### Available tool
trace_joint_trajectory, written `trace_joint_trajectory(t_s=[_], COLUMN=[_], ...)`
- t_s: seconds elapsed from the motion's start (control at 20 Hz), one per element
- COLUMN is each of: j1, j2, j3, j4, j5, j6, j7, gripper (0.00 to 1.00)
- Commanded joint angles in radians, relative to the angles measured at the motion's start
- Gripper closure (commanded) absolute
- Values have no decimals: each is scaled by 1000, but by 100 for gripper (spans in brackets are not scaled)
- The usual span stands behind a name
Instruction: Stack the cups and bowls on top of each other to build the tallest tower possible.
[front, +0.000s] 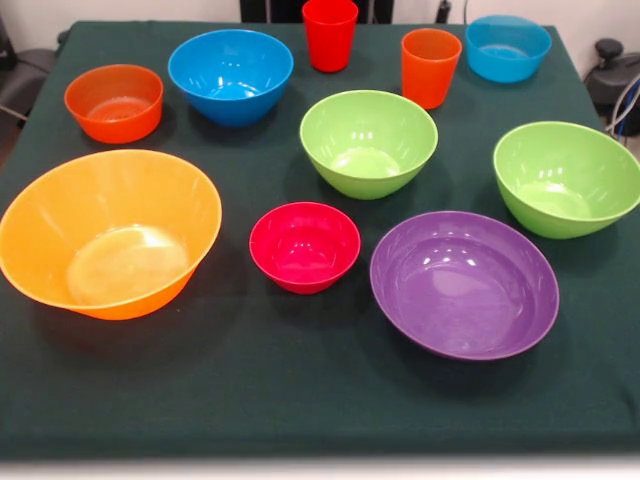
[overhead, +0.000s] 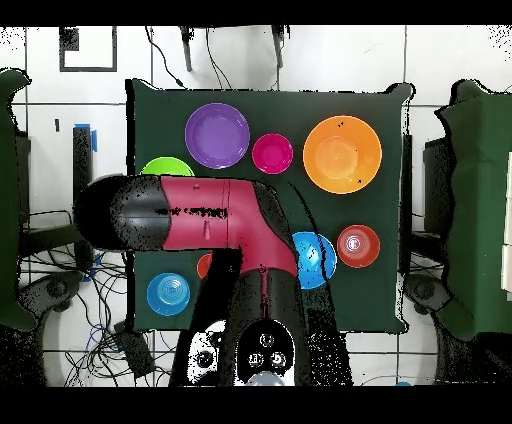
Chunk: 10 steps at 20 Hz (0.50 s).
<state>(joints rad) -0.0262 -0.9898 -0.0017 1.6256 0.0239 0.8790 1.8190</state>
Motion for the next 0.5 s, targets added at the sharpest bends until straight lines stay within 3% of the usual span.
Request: trace_joint_trajectory(t_s=[0.05, 0.5], j1=[-4, -21], j2=[-14, 30], j3=[17, 45], j4=[10, -81], j5=[-47, -54], j6=[10, 56], j7=[65, 33], gripper=[0, 0])
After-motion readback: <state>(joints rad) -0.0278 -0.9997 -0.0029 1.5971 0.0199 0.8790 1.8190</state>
